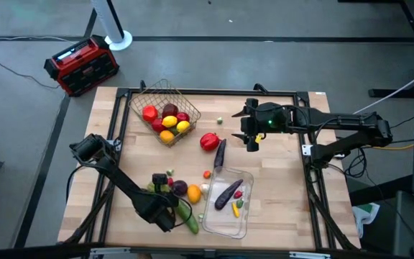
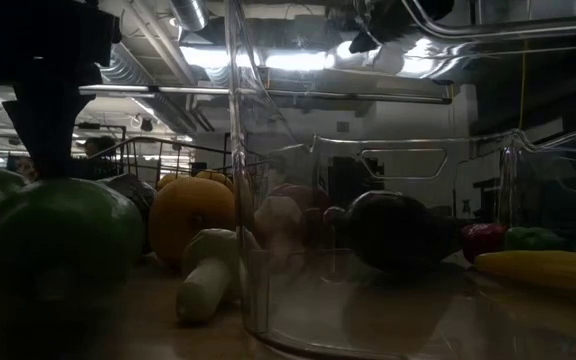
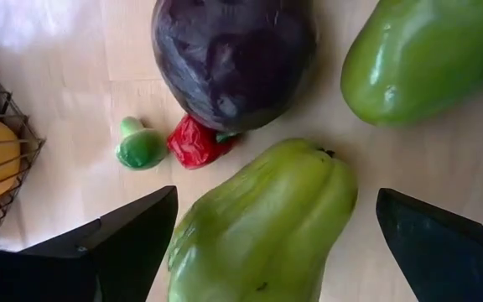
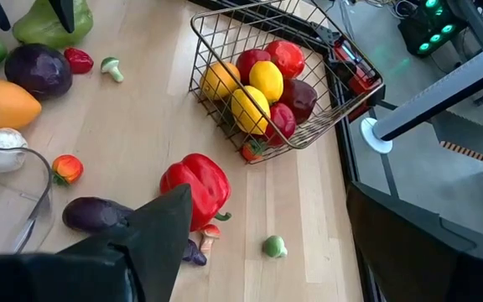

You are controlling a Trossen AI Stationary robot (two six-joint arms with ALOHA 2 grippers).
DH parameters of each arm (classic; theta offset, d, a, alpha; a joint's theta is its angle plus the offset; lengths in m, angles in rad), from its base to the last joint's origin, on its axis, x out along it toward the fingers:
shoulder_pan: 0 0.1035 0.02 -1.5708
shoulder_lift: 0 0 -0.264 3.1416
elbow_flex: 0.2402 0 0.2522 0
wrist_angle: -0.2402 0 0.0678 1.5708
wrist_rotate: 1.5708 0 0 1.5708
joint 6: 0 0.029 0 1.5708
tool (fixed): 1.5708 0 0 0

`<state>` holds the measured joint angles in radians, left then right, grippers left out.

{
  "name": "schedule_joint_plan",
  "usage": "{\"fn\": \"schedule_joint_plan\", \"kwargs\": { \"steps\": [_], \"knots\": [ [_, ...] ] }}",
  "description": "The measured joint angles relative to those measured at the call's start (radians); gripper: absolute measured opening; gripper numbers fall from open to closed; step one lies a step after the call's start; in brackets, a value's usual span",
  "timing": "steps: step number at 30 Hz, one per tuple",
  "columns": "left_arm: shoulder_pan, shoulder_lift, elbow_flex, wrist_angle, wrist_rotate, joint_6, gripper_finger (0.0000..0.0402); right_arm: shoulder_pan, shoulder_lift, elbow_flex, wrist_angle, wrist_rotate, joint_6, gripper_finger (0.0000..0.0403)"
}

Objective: Sort produce into baskets
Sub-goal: Put the green chayote into the transparent bin

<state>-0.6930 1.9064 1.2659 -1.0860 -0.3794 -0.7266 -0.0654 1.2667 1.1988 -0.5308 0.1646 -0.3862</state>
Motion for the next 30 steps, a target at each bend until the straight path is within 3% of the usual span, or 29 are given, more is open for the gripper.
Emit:
{"fn": "schedule_joint_plan", "kwargs": {
  "steps": [12,20,30],
  "knots": [
    [0.045,0.0,-0.034,0.011,0.025,0.045,0.04,0.0,0.0,0.0,-0.037,0.0,0.017,0.0312],
    [0.091,-0.008,-0.109,0.044,0.134,0.074,0.0397,0.0,0.0,0.0,-0.06,0.0,0.019,0.0312],
    [0.098,-0.002,-0.084,0.03,0.171,0.126,0.0294,0.0,0.0,0.0,-0.072,0.0,0.019,0.0312]
  ]
}}
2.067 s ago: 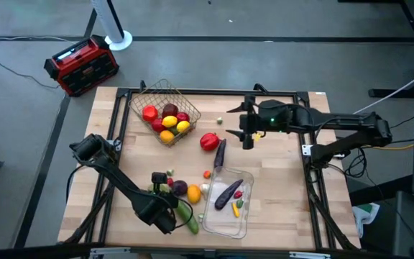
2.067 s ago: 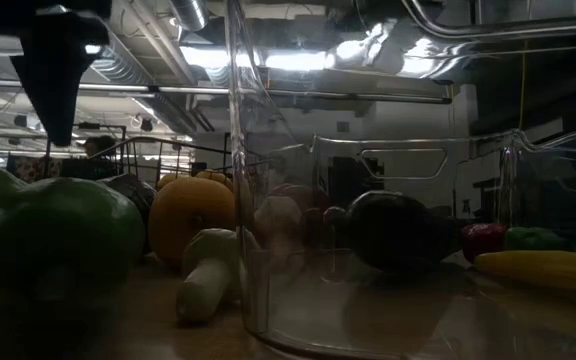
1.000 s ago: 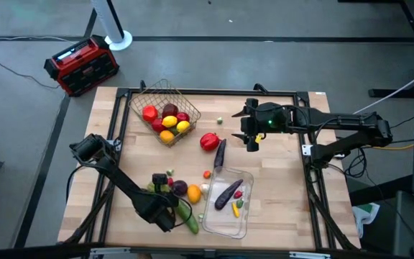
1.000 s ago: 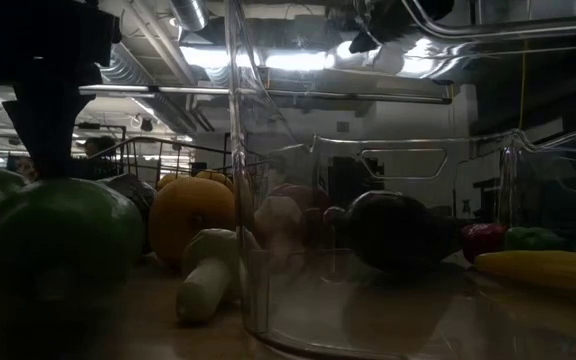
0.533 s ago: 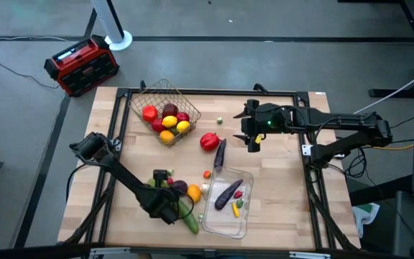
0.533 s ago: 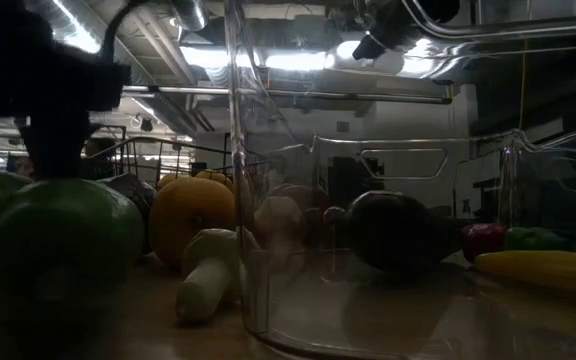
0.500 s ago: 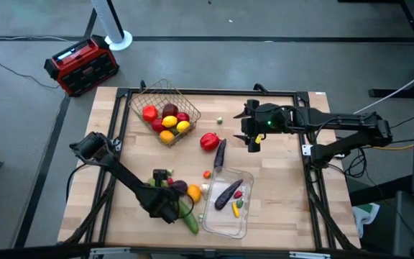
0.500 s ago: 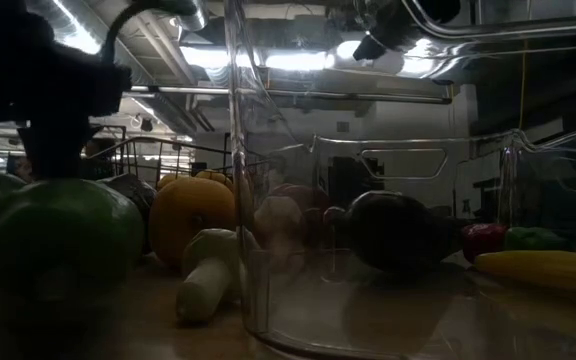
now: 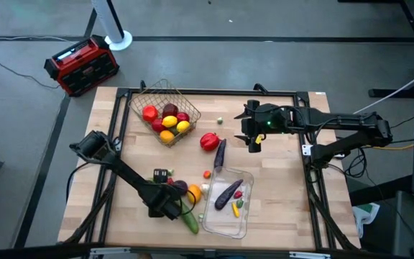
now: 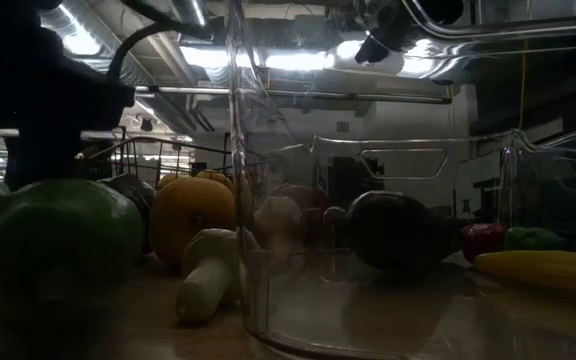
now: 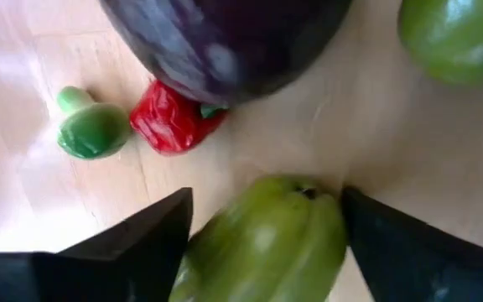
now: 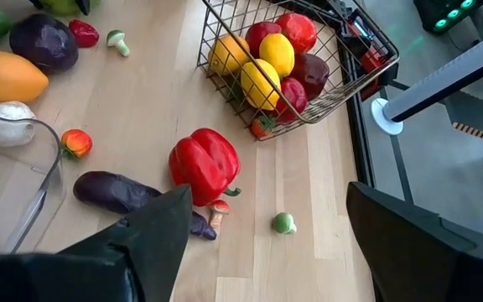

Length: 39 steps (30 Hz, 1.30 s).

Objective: Sort produce into baskets
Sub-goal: Put the green chayote into the transparent bin

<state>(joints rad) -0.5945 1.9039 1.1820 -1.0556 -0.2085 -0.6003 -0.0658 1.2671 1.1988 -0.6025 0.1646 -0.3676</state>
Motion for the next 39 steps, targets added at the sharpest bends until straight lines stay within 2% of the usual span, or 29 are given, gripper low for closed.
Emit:
{"fn": "schedule_joint_plan", "kwargs": {
  "steps": [7,13,21,31,39],
  "knots": [
    [0.0,0.002,0.01,-0.02,0.01,0.001,0.022,0.0,0.0,0.0,0.0,0.0,0.0,0.0312],
    [0.0,0.002,0.012,-0.017,0.01,0.0,0.0191,0.0,0.0,0.0,0.0,0.0,0.0,0.0312],
    [0.017,-0.047,0.015,-0.013,0.02,-0.045,0.0189,0.0,0.0,0.0,0.001,0.0,0.0,0.0312],
    [0.102,-0.253,0.016,0.029,0.021,-0.199,0.0189,0.0,0.0,0.0,0.001,0.007,0.0,0.0312],
    [0.191,-0.358,0.018,0.335,0.002,-0.236,0.019,0.0,0.0,0.0,0.001,0.008,0.0,0.0312]
  ]
}}
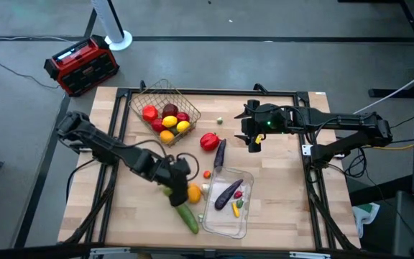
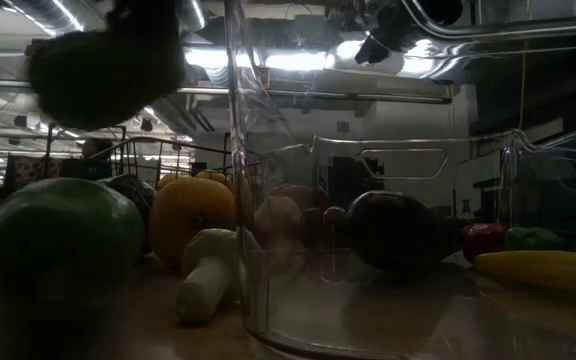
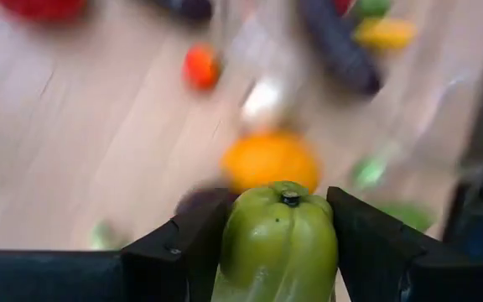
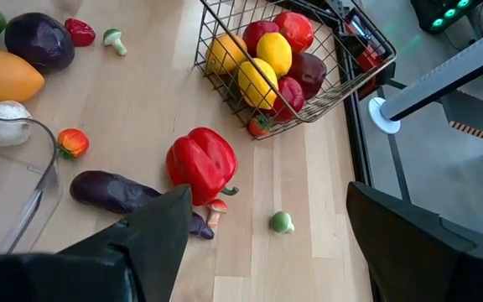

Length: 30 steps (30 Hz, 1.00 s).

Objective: Sort produce into baskets
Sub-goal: Put the green chayote into the transparent bin

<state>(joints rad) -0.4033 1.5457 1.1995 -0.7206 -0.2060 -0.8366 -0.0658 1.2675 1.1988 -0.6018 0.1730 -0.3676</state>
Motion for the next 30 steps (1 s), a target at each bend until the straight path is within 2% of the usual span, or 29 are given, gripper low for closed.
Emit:
{"fn": "schedule_joint_plan", "kwargs": {
  "steps": [6,15,23,30],
  "knots": [
    [0.04,0.007,0.0,0.254,-0.037,0.107,0.019,0.0,0.0,0.0,-0.002,0.0,0.0,0.0312],
    [0.088,0.011,0.0,0.539,-0.069,0.238,0.019,0.0,0.0,0.0,-0.003,0.0,0.0,0.0312],
    [0.105,0.101,0.0,0.785,-0.106,0.423,0.019,0.0,0.0,0.0,-0.002,0.0,0.0,0.0312],
    [0.119,0.193,0.0,0.837,-0.105,0.409,0.019,0.0,0.0,0.0,-0.002,0.0,0.0,0.0312]
  ]
}}
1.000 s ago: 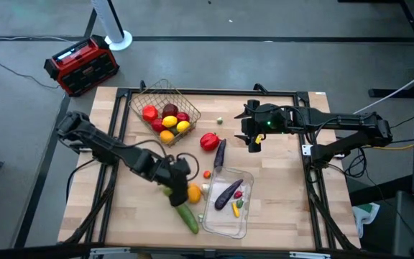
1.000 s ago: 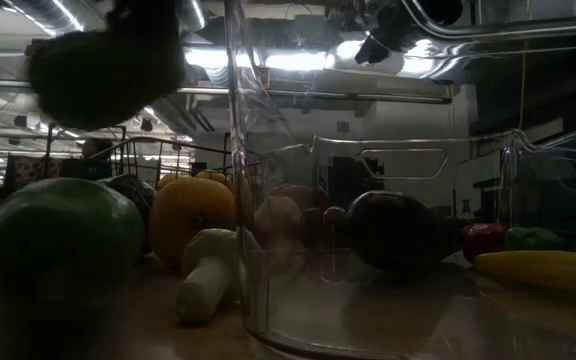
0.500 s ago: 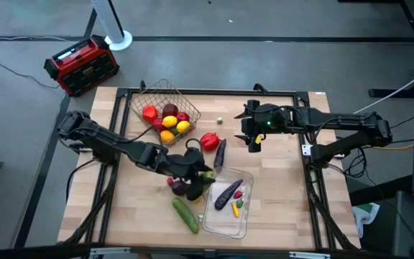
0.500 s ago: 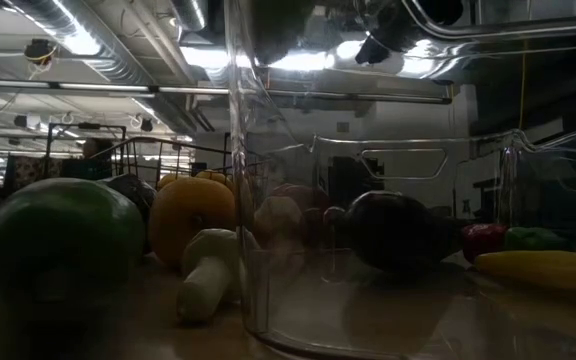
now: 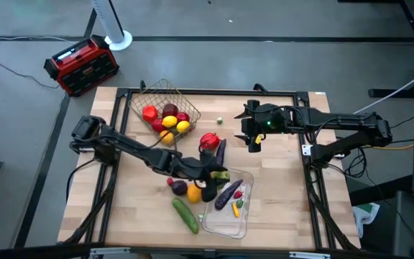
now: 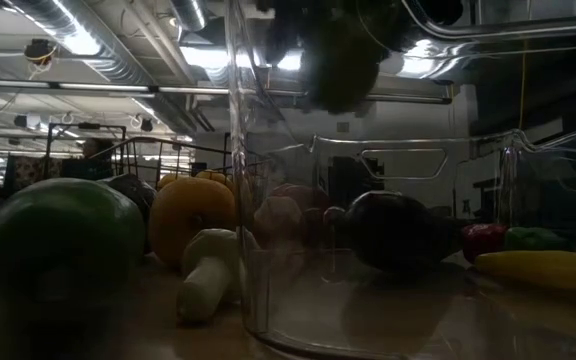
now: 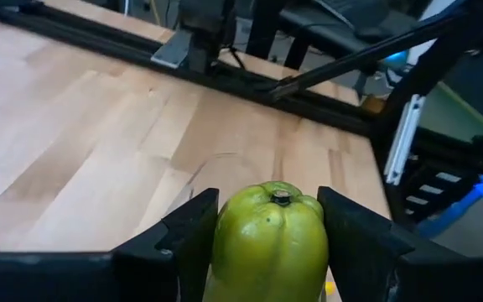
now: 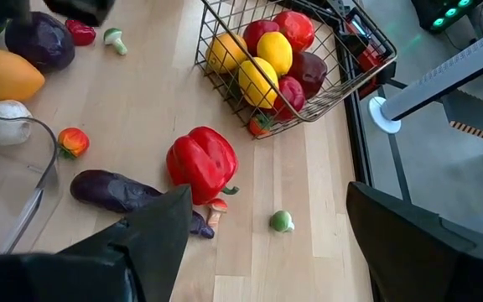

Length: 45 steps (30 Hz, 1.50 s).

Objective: Sort produce into baskets
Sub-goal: Put the green chayote into the transparent bin, then put the red bell pepper into the wire basket

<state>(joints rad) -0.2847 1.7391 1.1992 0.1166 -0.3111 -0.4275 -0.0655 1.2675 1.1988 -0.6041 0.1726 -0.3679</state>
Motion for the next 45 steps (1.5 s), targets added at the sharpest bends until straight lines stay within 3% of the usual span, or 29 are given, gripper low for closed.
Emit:
{"fn": "schedule_joint_plan", "kwargs": {
  "steps": [4,12,18,34,45],
  "knots": [
    [0.009,0.028,0.0,-0.003,0.015,-0.002,0.0202,0.0,0.0,0.0,0.0,0.0,0.0,0.0312],
    [0.026,0.038,0.0,0.0,0.016,0.002,0.0274,0.0,0.0,0.0,0.0,0.0,0.0,0.0312],
    [0.034,0.038,0.0,-0.008,0.016,0.009,0.0307,0.0,0.0,0.0,0.0,0.0,0.0,0.0312],
    [0.073,-0.205,-0.001,-0.326,0.01,0.18,0.0312,-0.003,0.009,0.0,0.043,-0.001,0.0,0.0312],
    [0.132,-0.246,-0.001,-0.401,0.01,0.225,0.0312,-0.105,0.112,0.0,0.061,-0.035,-0.001,0.0312]
  ]
}}
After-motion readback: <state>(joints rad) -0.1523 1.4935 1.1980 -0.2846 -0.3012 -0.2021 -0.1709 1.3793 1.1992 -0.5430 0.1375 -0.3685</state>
